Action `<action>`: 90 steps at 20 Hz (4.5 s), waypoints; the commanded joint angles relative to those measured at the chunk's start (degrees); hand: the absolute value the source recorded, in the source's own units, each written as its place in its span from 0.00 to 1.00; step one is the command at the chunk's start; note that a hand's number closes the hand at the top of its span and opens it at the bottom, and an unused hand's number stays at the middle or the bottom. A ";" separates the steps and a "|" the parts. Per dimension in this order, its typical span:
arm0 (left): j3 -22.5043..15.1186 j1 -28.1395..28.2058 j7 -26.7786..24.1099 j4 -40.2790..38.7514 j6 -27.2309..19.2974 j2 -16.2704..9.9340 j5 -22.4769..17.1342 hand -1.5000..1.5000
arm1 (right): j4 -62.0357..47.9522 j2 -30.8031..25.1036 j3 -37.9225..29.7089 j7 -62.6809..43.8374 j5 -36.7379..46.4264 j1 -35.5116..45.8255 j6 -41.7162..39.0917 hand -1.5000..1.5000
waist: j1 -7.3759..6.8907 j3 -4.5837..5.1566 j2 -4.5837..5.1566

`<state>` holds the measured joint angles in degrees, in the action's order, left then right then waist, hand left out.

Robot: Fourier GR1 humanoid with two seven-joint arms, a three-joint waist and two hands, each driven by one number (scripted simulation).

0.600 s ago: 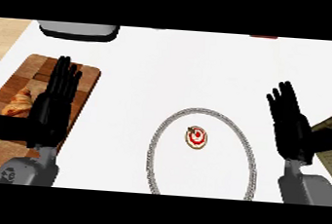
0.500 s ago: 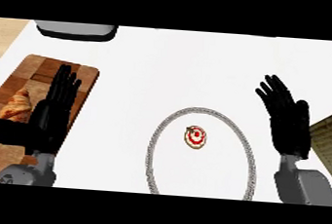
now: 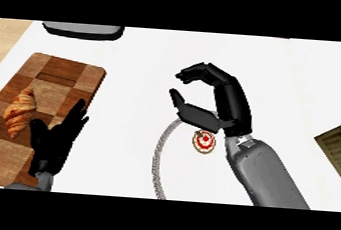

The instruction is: Pick the cupcake from the placemat and place it in the basket

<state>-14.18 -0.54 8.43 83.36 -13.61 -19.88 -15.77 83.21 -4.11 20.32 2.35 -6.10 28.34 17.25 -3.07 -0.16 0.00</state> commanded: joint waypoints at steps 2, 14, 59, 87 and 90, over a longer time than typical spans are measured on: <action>-1.41 4.59 3.39 -4.61 1.68 -1.57 0.12 0.50 | -6.14 3.95 11.19 -7.54 13.18 6.48 13.06 0.00 | 0.22 0.48 -0.01; 1.41 7.93 4.82 -3.56 0.69 -2.73 -1.42 0.50 | -8.54 -13.97 14.71 -46.93 32.87 26.52 -6.70 0.00 | 6.03 0.77 -2.24; 3.07 6.55 4.10 -4.49 3.35 -1.56 -0.40 0.50 | 11.62 -22.19 22.55 -73.88 10.02 21.52 -29.86 0.00 | 4.07 0.25 0.02; 3.60 7.64 5.18 -2.81 4.60 -0.55 2.09 0.50 | 5.64 -15.46 23.89 -67.73 24.30 10.84 -28.44 0.00 | 3.04 0.21 0.04; 4.80 6.25 3.65 -6.08 6.28 -0.68 1.40 0.50 | 2.63 -14.58 25.58 -65.18 25.21 8.61 -27.88 0.00 | 3.29 0.23 0.23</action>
<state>-8.30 4.64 9.79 84.57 -8.41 -21.08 -14.77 87.97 -19.88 45.34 -59.71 18.64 37.81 -8.82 0.00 -0.97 -0.59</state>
